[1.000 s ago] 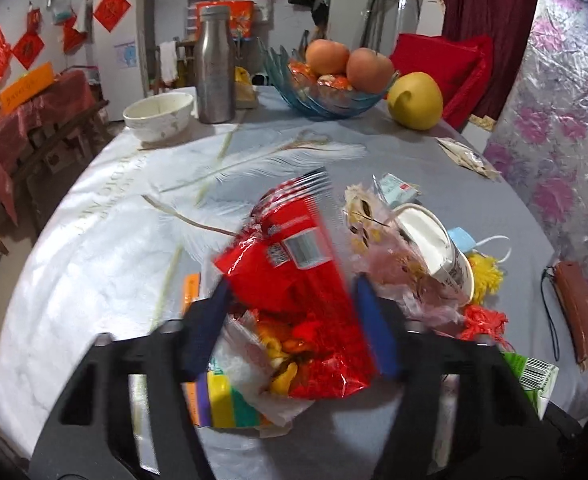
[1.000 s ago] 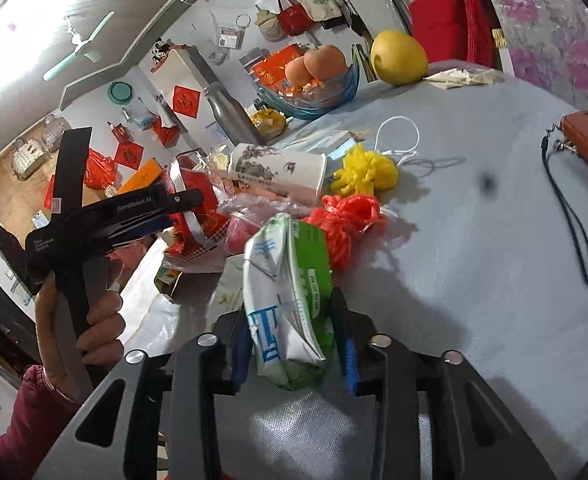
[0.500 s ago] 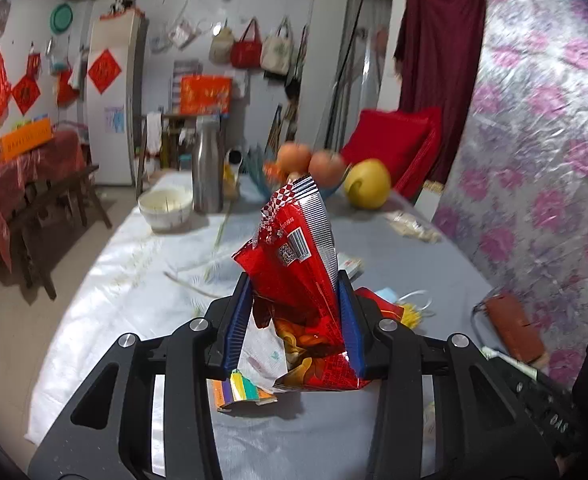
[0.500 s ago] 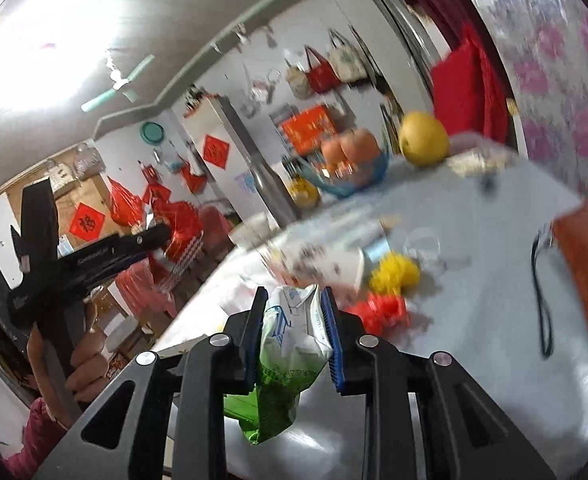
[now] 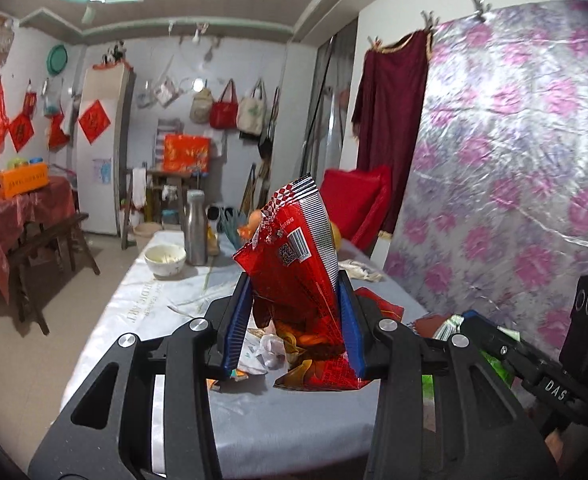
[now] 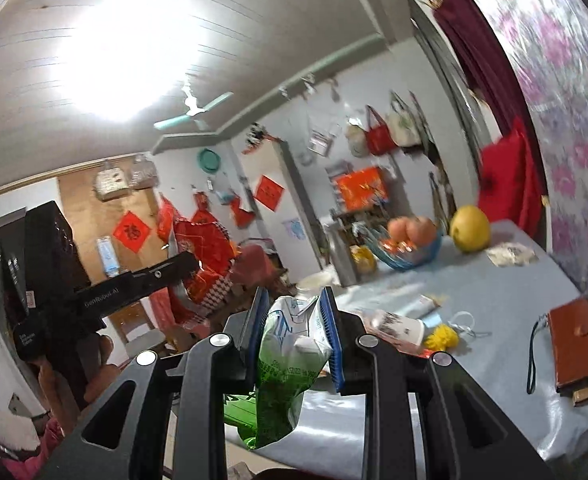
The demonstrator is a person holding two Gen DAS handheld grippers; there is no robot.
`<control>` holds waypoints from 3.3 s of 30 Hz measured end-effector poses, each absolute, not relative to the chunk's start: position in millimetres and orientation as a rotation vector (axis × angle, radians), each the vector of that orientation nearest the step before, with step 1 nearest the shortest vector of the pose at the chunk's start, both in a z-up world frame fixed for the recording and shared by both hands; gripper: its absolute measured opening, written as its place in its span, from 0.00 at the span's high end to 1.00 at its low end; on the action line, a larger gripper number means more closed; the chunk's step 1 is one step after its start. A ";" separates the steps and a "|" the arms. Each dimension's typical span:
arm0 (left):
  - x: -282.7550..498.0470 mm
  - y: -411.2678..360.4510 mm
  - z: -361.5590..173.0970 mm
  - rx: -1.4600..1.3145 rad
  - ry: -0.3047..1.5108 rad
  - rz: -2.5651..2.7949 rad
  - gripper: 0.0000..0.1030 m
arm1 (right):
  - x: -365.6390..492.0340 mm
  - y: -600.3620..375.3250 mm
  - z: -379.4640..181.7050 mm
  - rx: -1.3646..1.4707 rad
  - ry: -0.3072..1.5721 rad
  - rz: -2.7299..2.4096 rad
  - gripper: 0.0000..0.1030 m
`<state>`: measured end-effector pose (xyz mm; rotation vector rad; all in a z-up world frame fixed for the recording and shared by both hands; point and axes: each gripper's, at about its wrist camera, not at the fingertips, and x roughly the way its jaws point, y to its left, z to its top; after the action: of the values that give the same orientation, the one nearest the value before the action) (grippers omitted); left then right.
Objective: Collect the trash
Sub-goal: 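Carry the red chip bag and green packet to the wastebasket and release both, then move both tools back over the table toward the remaining trash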
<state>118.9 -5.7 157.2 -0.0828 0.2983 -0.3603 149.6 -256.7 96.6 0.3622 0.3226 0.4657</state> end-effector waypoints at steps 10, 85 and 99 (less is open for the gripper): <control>15.3 9.6 145.2 -0.058 0.273 -0.363 0.59 | 61.6 -230.5 121.5 0.279 0.293 0.533 0.74; 45.7 43.0 -82.4 -0.106 0.808 -0.170 0.06 | 75.7 -211.4 -48.1 0.120 0.712 0.306 0.05; 163.0 46.9 -60.4 -0.156 0.811 -0.151 0.06 | 137.4 -251.1 -83.7 0.287 0.787 0.268 0.05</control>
<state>163.0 46.9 -60.4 -0.1562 0.8107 -0.1512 137.4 -251.1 -83.7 0.2871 0.7869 0.2677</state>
